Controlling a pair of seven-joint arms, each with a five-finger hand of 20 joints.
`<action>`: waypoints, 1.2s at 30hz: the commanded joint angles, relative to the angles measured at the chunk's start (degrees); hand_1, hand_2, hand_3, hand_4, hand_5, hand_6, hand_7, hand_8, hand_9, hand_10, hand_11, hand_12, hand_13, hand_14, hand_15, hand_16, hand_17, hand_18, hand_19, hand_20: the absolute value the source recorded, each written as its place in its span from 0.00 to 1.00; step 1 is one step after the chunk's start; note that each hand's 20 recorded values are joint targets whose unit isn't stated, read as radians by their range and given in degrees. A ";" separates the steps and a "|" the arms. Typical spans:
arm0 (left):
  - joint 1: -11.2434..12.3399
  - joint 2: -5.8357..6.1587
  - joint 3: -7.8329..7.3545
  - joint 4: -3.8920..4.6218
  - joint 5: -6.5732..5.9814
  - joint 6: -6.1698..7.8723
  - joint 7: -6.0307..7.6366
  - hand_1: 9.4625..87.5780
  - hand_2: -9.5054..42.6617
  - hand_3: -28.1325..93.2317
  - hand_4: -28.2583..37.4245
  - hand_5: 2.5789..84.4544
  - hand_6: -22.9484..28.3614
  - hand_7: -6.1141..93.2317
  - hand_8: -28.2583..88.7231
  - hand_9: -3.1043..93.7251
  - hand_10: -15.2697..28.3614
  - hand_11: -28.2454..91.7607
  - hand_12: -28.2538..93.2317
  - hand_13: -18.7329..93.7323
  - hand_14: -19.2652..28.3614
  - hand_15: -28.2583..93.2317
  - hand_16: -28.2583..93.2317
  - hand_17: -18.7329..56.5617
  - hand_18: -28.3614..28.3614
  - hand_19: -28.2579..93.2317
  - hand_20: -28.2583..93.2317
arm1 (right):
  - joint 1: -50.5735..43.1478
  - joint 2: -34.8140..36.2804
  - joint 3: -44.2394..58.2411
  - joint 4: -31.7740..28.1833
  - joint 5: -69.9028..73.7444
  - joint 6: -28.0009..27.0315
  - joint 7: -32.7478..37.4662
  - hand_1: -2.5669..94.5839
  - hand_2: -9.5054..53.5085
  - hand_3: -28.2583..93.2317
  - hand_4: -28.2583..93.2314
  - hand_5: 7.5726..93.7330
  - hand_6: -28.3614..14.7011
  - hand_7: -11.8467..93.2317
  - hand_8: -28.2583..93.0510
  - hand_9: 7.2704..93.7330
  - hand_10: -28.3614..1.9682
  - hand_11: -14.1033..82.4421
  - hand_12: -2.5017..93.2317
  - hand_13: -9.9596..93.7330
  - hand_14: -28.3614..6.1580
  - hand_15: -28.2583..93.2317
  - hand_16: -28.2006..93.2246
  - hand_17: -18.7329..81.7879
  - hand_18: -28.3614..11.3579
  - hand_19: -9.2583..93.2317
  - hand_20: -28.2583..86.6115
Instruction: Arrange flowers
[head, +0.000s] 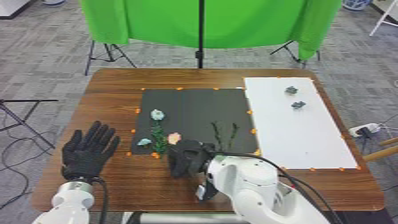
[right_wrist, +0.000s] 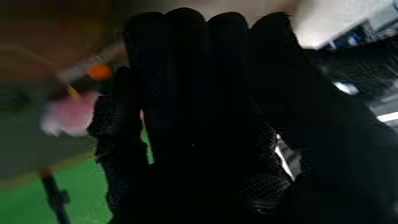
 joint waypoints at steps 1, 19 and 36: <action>0.75 -0.01 0.69 0.29 -0.29 -0.05 -0.78 0.26 0.45 0.88 0.00 0.56 0.67 0.18 0.16 0.45 0.74 0.44 0.31 0.44 0.78 0.60 0.15 0.15 0.79 0.58 0.34 | -0.58 0.08 0.10 2.55 -4.08 1.40 -1.46 0.55 0.00 0.84 0.00 0.79 0.62 0.24 0.21 0.79 0.44 0.32 0.19 0.71 0.46 0.68 0.41 0.47 0.11 0.94 0.59; 1.19 -0.58 0.46 0.49 0.70 -0.87 -1.74 0.26 0.46 0.88 0.00 0.55 0.67 0.18 0.16 0.45 0.74 0.44 0.31 0.44 0.78 0.60 0.15 0.15 0.79 0.58 0.34 | 0.92 -0.45 1.56 4.30 -4.57 5.55 0.79 0.52 0.00 0.88 0.00 0.74 0.62 0.24 0.18 0.71 0.45 0.30 0.18 0.69 0.46 0.67 0.41 0.47 0.12 0.93 0.59; 0.53 -0.75 0.85 1.03 0.92 -0.71 -2.61 0.26 0.46 0.88 0.00 0.55 0.67 0.18 0.16 0.45 0.74 0.44 0.31 0.44 0.78 0.60 0.16 0.15 0.79 0.59 0.34 | -1.54 0.10 5.45 -3.22 4.50 12.45 -0.46 0.52 0.00 0.85 0.00 0.79 0.65 0.24 0.21 0.74 0.48 0.31 0.19 0.67 0.38 0.86 0.47 0.48 0.10 0.97 0.63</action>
